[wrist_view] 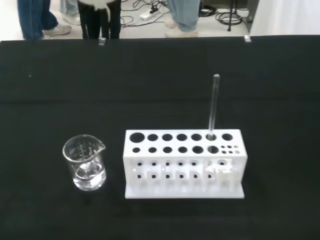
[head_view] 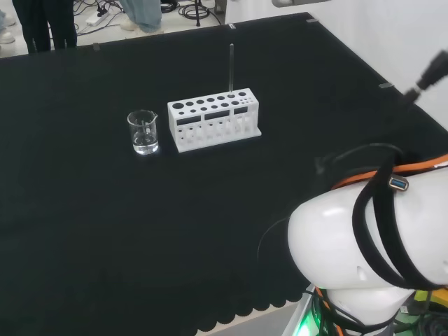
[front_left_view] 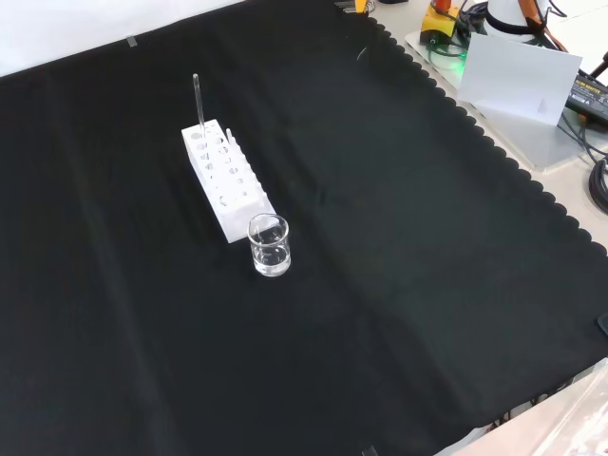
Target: Take the glass rod from the white test tube rack.
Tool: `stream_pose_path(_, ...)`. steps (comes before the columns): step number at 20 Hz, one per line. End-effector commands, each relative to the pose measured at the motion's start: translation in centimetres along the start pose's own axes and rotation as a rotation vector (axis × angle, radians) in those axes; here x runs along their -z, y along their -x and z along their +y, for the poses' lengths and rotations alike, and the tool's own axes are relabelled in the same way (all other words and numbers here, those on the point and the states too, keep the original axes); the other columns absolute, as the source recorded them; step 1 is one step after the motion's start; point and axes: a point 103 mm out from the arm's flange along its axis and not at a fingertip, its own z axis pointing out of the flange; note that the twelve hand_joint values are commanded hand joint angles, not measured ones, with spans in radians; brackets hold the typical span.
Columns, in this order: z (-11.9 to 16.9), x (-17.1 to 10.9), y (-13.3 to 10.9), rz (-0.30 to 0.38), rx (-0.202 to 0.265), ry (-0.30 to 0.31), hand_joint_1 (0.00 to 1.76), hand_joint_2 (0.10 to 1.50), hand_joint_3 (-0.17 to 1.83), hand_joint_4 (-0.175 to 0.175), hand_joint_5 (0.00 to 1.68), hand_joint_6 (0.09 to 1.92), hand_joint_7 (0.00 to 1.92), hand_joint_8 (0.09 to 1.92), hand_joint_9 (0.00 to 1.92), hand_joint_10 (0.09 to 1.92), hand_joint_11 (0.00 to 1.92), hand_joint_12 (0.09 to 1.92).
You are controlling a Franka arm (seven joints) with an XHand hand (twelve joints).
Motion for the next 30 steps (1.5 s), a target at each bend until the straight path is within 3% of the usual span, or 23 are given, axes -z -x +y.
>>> stream_pose_path(1,5.4,-1.3,0.4,0.052,0.025,0.012,0.78,0.78,0.59,-0.161,0.29,0.09,0.3,0.87,0.48,0.78,0.49,1.33)
stream_pose_path(16,14.6,-8.0,3.4,0.047,0.031,-0.059,0.78,0.79,0.59,-0.17,0.34,0.09,0.37,0.87,0.66,0.76,0.62,1.29)
stream_pose_path(20,16.6,-9.4,3.4,0.067,0.067,-0.059,0.78,0.79,0.59,-0.175,0.37,0.09,0.42,0.87,0.73,0.75,0.63,1.28)
stream_pose_path(30,21.6,-13.4,3.7,0.043,0.057,-0.095,0.81,0.78,0.6,-0.175,0.41,0.09,0.49,0.87,0.82,0.73,0.73,1.24)
